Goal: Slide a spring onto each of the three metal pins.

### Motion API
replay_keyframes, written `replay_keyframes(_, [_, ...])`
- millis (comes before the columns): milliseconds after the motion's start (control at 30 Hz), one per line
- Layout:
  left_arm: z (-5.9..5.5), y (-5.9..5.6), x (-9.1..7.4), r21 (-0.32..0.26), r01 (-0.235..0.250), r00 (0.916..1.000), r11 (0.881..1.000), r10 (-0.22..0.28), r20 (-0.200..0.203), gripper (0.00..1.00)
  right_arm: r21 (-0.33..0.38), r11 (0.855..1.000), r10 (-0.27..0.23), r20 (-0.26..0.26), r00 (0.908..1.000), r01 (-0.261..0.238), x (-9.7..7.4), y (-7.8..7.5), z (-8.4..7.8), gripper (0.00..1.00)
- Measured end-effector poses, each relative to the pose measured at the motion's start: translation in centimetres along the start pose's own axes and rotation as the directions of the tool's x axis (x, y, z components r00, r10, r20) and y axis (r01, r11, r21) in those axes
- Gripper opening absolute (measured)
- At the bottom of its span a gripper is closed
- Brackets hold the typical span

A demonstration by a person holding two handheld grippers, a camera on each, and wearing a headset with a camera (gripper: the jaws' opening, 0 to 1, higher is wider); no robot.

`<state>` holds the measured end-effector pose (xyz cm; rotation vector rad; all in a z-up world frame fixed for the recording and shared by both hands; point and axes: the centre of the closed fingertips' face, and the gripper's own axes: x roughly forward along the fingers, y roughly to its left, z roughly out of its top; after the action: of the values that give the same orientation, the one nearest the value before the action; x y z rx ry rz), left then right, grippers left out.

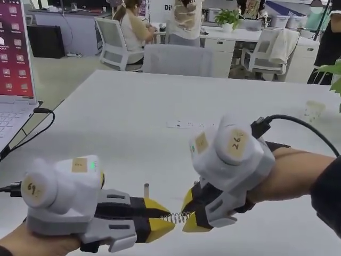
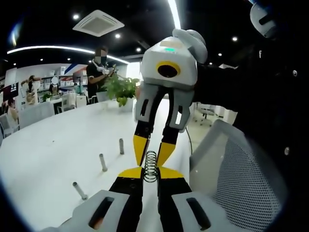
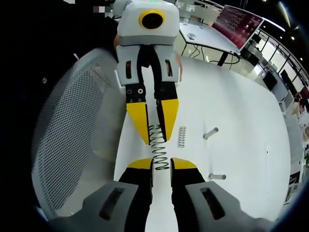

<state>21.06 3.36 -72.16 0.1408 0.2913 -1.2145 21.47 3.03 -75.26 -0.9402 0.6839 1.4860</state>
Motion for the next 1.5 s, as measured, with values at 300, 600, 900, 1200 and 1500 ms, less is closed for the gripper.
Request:
replay_keyframes(300, [0.2,-0.1,-0.1,0.0,0.007,0.9999,1.0,-0.007,0.012,0.02,0.016,1.0,0.01,0.009,0.9999,-0.011,0.2,0.2,-0.2,0.1])
replay_keyframes(600, [0.3,0.0,0.0,-0.001,0.004,0.9999,1.0,-0.004,0.014,0.03,0.008,1.0,-0.002,0.014,0.9999,0.002,-0.2,0.1,0.0,0.09])
replay_keyframes(900, [0.1,0.0,0.1,0.004,0.005,1.0,1.0,-0.005,0.006,0.03,-0.002,1.0,0.0,0.022,0.9998,0.0,-1.2,0.1,0.8,0.09])
replay_keyframes(1200, [0.1,-0.1,0.2,0.015,0.004,1.0,1.0,-0.004,0.0,0.02,-0.007,1.0,0.021,0.037,0.9991,-0.021,-1.8,0.4,2.0,0.09])
replay_keyframes(1500, [0.0,-0.2,0.3,0.017,0.007,1.0,1.0,-0.007,-0.004,0.02,-0.017,0.999,0.032,0.044,0.9985,-0.031,-1.8,0.7,2.9,0.09])
